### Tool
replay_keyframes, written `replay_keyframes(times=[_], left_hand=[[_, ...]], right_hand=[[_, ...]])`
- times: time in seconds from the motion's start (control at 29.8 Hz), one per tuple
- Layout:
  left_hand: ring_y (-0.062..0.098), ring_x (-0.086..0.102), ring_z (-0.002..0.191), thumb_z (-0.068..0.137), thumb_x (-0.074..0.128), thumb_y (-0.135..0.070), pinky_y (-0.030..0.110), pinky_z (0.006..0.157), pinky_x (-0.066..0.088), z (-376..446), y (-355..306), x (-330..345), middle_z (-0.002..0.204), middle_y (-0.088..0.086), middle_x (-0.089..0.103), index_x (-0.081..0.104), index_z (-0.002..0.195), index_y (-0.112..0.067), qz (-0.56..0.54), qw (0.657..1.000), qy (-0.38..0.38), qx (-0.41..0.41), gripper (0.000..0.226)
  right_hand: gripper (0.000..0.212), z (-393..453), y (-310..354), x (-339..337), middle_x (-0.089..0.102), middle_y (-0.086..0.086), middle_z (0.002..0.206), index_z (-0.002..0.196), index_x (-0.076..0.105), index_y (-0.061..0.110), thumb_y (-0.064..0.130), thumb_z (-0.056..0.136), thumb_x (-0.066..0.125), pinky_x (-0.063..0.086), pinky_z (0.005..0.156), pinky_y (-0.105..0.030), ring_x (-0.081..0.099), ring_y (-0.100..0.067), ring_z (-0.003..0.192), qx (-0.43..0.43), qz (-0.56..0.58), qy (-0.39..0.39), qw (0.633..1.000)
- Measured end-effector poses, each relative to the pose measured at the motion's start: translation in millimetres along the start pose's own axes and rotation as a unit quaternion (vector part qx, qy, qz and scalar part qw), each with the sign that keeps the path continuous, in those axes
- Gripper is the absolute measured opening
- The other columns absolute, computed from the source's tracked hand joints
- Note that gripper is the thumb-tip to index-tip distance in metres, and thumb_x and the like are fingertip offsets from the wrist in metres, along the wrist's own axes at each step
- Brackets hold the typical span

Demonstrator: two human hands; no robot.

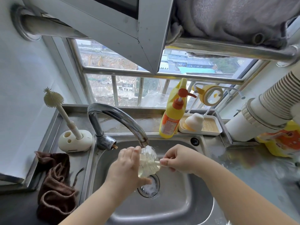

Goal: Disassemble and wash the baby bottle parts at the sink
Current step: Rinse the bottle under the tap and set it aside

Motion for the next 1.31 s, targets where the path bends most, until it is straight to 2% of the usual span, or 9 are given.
replay_keyframes(times=[0.07,0.13,0.34,0.47,0.67,0.81,1.11,1.21,1.31], left_hand=[[0.023,0.03,0.133,0.068,0.067,-0.059,0.023,0.106,0.027,-6.0,-2.4,4.8,0.141,0.005,0.034,0.027,0.144,-0.006,-0.062,0.998,-0.012,0.015,0.101],[0.012,0.015,0.138,0.081,0.059,-0.045,0.011,0.106,0.012,-8.5,-1.5,7.1,0.142,-0.006,0.018,0.012,0.148,-0.014,-0.134,0.99,0.033,0.009,0.088],[0.008,0.035,0.112,0.055,0.075,-0.055,0.024,0.094,0.042,2.0,12.1,-2.5,0.117,-0.014,0.026,0.034,0.13,-0.031,-0.12,0.989,0.082,-0.013,0.089],[0.006,0.047,0.112,0.052,0.074,-0.048,0.021,0.094,0.042,1.5,20.0,-4.4,0.116,-0.015,0.048,0.04,0.129,-0.029,-0.158,0.986,0.049,-0.011,0.087],[0.005,0.044,0.111,0.05,0.07,-0.051,0.018,0.095,0.039,2.3,10.8,0.4,0.114,-0.017,0.047,0.041,0.133,-0.025,-0.152,0.988,0.024,0.006,0.092],[0.002,0.046,0.105,0.048,0.069,-0.054,0.016,0.091,0.04,1.3,11.5,-2.3,0.11,-0.019,0.047,0.042,0.131,-0.027,-0.167,0.986,0.03,0.005,0.092],[0.002,0.055,0.099,0.049,0.081,-0.042,0.024,0.09,0.046,11.4,11.6,-10.3,0.107,-0.013,0.057,0.051,0.119,-0.029,-0.238,0.97,0.043,-0.02,0.077],[0.001,0.056,0.095,0.047,0.08,-0.042,0.019,0.084,0.047,13.0,4.3,-9.7,0.103,-0.014,0.059,0.054,0.117,-0.029,-0.25,0.966,0.067,-0.019,0.075],[0.001,0.054,0.097,0.049,0.081,-0.04,0.012,0.084,0.043,10.7,7.6,-5.9,0.104,-0.018,0.054,0.05,0.115,-0.033,-0.235,0.969,0.079,-0.014,0.073]], right_hand=[[0.023,-1.5,-8.3,0.1,0.057,0.008,0.054,0.075,0.07,0.022,0.036,0.089,0.058,0.033,0.046,-0.018,0.037,-0.004,0.041,0.01,0.06,-0.018,0.998],[0.023,-1.2,-11.8,4.8,0.057,0.008,0.056,0.078,0.072,0.02,0.035,0.089,0.059,0.032,0.046,-0.017,0.037,-0.005,0.042,0.007,0.069,-0.021,0.997],[0.015,-3.7,-7.1,7.2,0.06,0.009,0.061,0.082,0.068,0.025,0.035,0.089,0.06,0.032,0.045,-0.007,0.044,0.004,0.042,-0.021,0.032,0.002,0.999],[0.014,-8.8,-14.3,-6.3,0.061,0.011,0.068,0.079,0.063,0.027,0.039,0.088,0.061,0.044,0.057,-0.015,0.052,0.002,0.056,0.005,-0.065,-0.017,0.998],[0.018,-10.8,-4.3,-13.2,0.063,0.01,0.092,0.089,0.062,0.031,0.047,0.09,0.053,0.051,0.073,-0.031,0.059,-0.013,0.084,0.0,-0.243,-0.097,0.965],[0.02,-9.8,-8.4,-2.9,0.063,0.008,0.096,0.092,0.064,0.029,0.046,0.09,0.054,0.05,0.072,-0.029,0.058,-0.013,0.082,0.008,-0.209,-0.071,0.975],[0.025,-5.4,-0.1,-9.5,0.065,0.007,0.095,0.097,0.061,0.029,0.047,0.093,0.046,0.04,0.066,-0.028,0.06,-0.019,0.089,-0.051,-0.255,-0.188,0.947],[0.024,-3.9,10.6,0.7,0.065,0.005,0.097,0.098,0.061,0.026,0.042,0.096,0.043,0.039,0.065,-0.028,0.061,-0.021,0.089,-0.111,-0.284,-0.211,0.929],[0.024,-7.0,2.3,-7.5,0.065,0.008,0.096,0.097,0.062,0.03,0.048,0.093,0.046,0.04,0.068,-0.027,0.06,-0.016,0.09,-0.076,-0.256,-0.199,0.943]])
Point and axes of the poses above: each hand's wrist, its own z-axis towards the middle knuckle, its own x-axis out of the palm, y = z × x, the point moved 3 cm from there along z, towards the middle knuckle
